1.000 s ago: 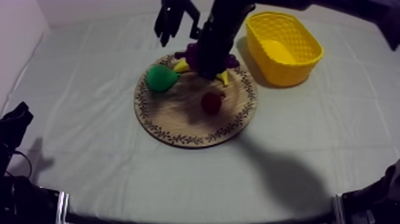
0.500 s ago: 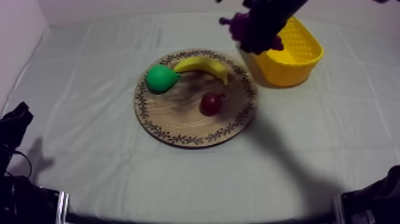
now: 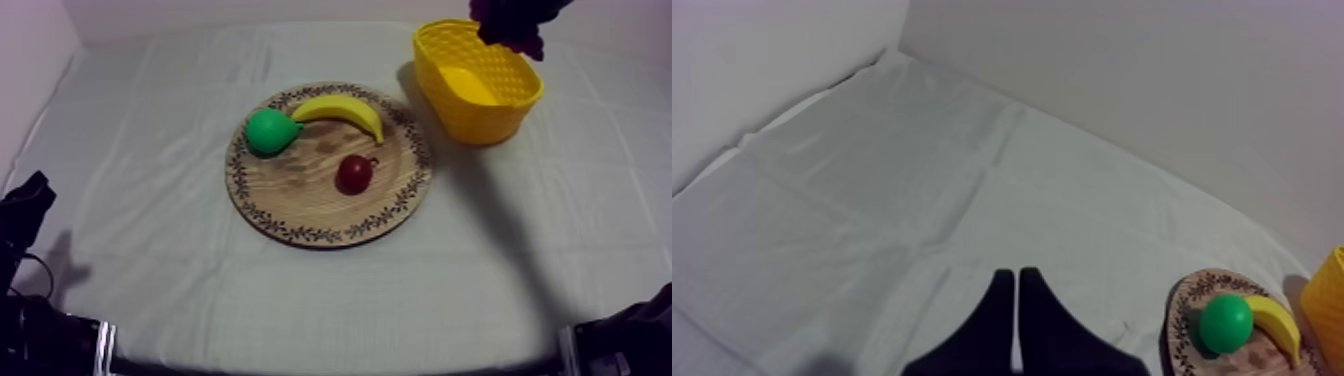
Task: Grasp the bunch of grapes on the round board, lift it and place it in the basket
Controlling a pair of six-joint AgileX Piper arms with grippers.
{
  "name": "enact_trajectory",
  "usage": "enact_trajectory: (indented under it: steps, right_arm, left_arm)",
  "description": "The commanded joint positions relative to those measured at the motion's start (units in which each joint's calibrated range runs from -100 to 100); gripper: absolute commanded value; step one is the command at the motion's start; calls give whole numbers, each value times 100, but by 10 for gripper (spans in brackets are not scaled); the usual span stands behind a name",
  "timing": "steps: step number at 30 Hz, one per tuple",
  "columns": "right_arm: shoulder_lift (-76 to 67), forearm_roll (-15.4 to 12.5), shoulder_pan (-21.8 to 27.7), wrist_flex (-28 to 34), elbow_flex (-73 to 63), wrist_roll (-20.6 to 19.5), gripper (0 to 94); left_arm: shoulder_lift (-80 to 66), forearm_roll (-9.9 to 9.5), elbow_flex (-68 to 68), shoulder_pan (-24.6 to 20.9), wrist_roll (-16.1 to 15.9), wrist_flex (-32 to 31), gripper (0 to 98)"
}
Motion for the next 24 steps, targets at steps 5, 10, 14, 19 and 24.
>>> enact_trajectory:
  steps: [5, 10, 14, 19, 24]
  right_arm:
    - [193, 73, 261, -376, -32, -253, 403]
    - [572, 106, 325, -460, -330, -382, 407]
    - [982, 121, 349, -430, -713, -446, 409]
    - [1533, 139, 385, -389, -1196, -481, 412]
    - [2005, 211, 396, -516, -1385, -492, 416]
  left_arm:
    - [3, -2, 4, 2, -1, 0, 1]
    - [3, -2, 4, 2, -1, 0, 1]
    - [3, -2, 4, 2, -1, 0, 1]
    - [3, -2, 4, 2, -1, 0, 1]
    - [3, -2, 4, 2, -1, 0, 1]
